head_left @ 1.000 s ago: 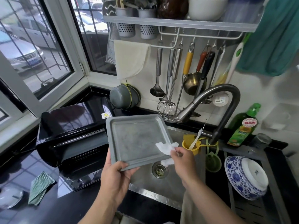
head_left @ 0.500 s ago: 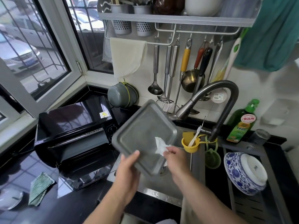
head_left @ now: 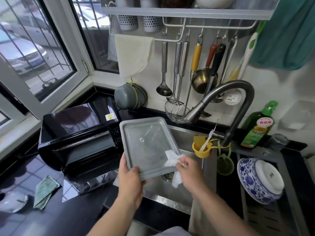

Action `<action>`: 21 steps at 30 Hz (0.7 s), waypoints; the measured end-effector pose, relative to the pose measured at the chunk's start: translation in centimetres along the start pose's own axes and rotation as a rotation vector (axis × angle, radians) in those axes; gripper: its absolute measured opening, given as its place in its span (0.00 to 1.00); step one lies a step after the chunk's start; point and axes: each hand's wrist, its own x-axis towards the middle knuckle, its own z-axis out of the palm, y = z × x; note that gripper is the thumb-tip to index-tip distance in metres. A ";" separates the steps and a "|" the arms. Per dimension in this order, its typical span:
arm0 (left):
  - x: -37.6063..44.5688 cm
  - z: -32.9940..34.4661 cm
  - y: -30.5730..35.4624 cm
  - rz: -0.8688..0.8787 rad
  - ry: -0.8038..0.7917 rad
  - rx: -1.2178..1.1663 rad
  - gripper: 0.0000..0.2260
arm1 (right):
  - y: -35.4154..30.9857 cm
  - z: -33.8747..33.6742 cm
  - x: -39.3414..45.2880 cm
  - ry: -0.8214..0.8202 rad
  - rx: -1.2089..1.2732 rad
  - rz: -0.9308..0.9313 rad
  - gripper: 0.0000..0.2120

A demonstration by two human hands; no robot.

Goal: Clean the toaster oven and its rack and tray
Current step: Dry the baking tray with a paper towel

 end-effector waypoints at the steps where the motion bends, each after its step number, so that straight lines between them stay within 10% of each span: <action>1: -0.2 0.1 -0.8 0.003 0.036 0.023 0.33 | 0.8 0.7 -0.7 0.057 0.079 0.054 0.06; 6: -1.4 1.6 -4.0 -0.058 0.041 0.003 0.31 | 2.1 2.7 -0.9 0.124 0.843 0.510 0.05; 17: -1.5 -4.8 0.7 -0.189 0.117 -0.278 0.13 | 0.5 -5.0 3.9 -0.314 0.206 -0.009 0.07; 21: -3.9 -6.1 0.6 -0.227 0.013 -0.014 0.14 | 0.6 -2.7 5.1 -0.183 0.124 -0.017 0.05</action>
